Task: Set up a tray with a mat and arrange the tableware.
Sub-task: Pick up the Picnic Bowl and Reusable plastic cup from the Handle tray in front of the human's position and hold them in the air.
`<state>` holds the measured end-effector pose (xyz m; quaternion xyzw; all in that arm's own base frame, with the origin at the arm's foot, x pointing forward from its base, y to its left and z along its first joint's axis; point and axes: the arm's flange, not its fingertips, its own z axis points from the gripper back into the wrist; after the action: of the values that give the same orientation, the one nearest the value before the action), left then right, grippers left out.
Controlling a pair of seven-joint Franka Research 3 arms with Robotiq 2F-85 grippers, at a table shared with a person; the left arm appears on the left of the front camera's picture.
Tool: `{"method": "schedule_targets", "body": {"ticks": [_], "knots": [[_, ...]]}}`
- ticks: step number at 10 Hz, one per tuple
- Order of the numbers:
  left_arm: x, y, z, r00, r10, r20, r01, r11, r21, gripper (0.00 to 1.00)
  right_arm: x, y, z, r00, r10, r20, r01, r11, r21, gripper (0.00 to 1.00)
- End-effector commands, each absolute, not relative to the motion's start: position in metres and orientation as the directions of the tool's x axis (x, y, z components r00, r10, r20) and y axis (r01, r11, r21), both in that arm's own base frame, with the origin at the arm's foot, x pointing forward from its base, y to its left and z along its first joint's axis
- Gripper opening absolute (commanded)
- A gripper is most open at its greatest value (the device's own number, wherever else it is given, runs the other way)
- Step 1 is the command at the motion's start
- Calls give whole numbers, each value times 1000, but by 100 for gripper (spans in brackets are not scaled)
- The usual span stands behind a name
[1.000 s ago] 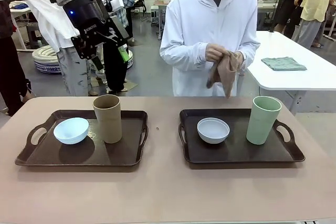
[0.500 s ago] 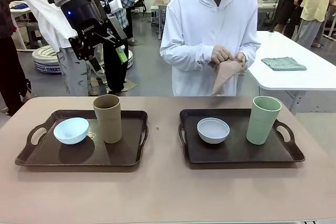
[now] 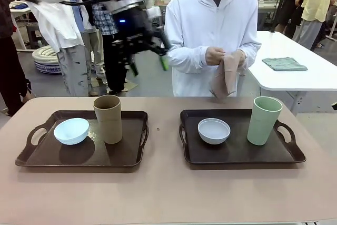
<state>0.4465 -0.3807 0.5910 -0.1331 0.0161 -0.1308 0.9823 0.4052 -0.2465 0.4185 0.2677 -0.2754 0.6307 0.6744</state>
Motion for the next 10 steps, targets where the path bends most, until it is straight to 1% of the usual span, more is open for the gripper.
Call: {"method": "schedule_targets", "body": {"ticks": [1,2,3,4,6,8,9,10], "knots": [[475,-429,601,972,-233,-38,229,970,-83,100,418,-254,406,-18,668,744,-996,49,-69,100],[486,-450,590,975,-216,-56,214,976,-30,100,425,-250,398,-63,647,760,-997,-8,-76,100],[496,-475,569,969,-232,-88,233,972,3,100,433,-246,394,-117,610,784,-993,-61,-100,100],[499,-490,553,964,-245,-107,250,968,35,100,438,-237,391,-144,586,797,-990,-80,-119,100],[493,-510,529,960,-266,-83,273,958,87,100,450,-219,387,-130,568,813,-991,-58,-118,100],[484,-519,520,956,-293,-17,293,950,110,100,465,-206,376,-93,524,847,-996,-40,-84,100],[480,-526,514,943,-332,34,324,934,152,100,474,-201,369,-63,501,863,-998,-26,-57,100],[474,-532,509,928,-369,58,355,920,168,100,481,-194,360,-32,501,865,-999,-14,-29,100]]}}
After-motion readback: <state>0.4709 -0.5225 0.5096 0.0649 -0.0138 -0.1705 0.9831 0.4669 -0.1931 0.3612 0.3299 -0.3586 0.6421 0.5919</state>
